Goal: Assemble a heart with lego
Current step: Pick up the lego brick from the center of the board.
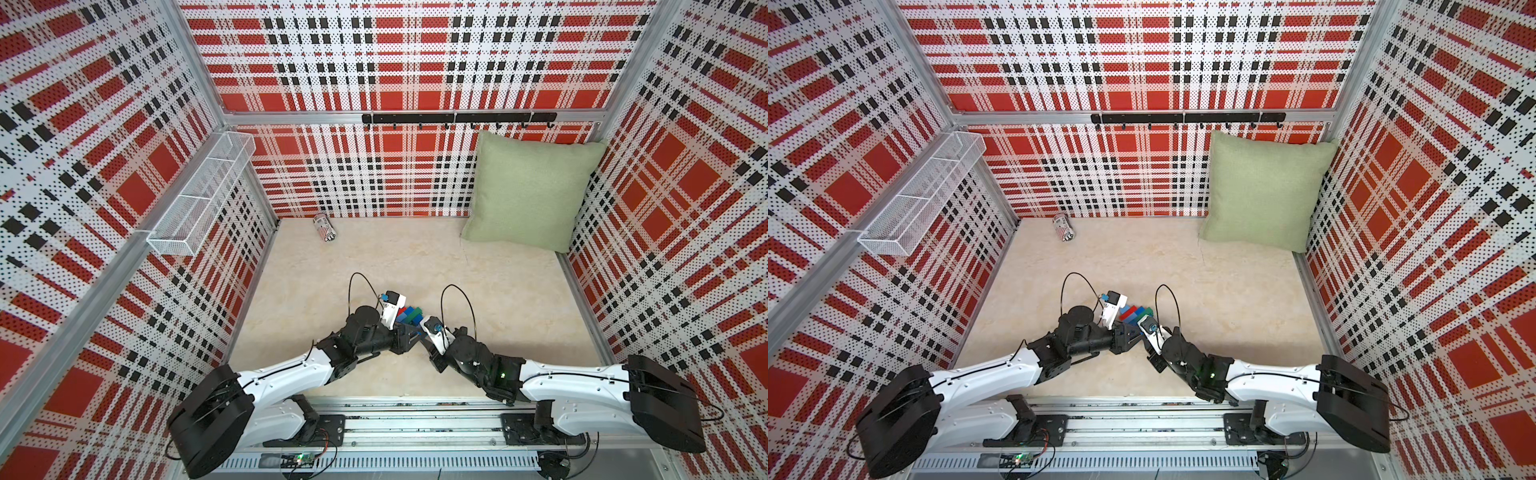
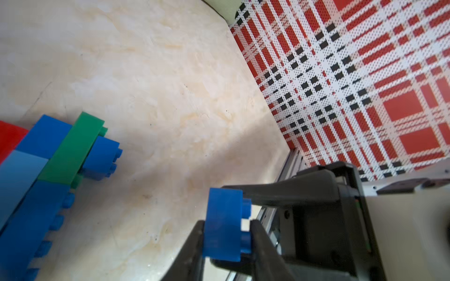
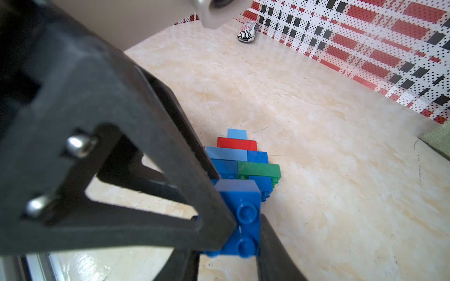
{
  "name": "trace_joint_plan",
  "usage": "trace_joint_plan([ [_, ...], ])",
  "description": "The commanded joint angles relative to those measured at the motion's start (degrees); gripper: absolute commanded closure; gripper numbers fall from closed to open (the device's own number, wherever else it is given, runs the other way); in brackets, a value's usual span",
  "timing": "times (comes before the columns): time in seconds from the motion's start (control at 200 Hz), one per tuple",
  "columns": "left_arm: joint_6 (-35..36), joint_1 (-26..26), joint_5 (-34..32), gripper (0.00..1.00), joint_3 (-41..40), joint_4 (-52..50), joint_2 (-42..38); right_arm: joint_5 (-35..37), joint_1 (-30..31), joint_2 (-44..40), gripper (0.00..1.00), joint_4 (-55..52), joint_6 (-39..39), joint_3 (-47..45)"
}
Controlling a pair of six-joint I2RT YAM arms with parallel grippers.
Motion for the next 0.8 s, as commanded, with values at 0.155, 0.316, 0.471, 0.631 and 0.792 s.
trace_joint_plan([
  [0.155, 2.6, 0.1, -3.4, 0.88, 1.1, -1.4, -1.9, 2.0, 0.3, -1.8, 0.44, -0.6, -0.1, 0.4],
  [0.316, 9.7, -1.7, -16.9, 0.89, 3.5, -11.0, -0.6, -1.1, -1.2, -6.6, 0.19, -5.8, 4.0, -0.1],
  [0.471, 15.3, -5.0, -26.9, 0.90, 2.6, -13.2, 2.3, -7.6, -6.6, -13.4, 0.15, -13.8, 13.7, -2.0],
  [0.631, 19.1, -9.9, -33.7, 0.90, 1.6, -11.0, 5.4, -10.2, -12.9, -17.5, 0.18, -22.4, 24.8, -1.4],
  [0.792, 21.4, -13.2, -41.4, 0.90, 1.3, -9.2, 9.3, -10.7, -15.5, -19.6, 0.21, -23.2, 32.0, -2.6],
])
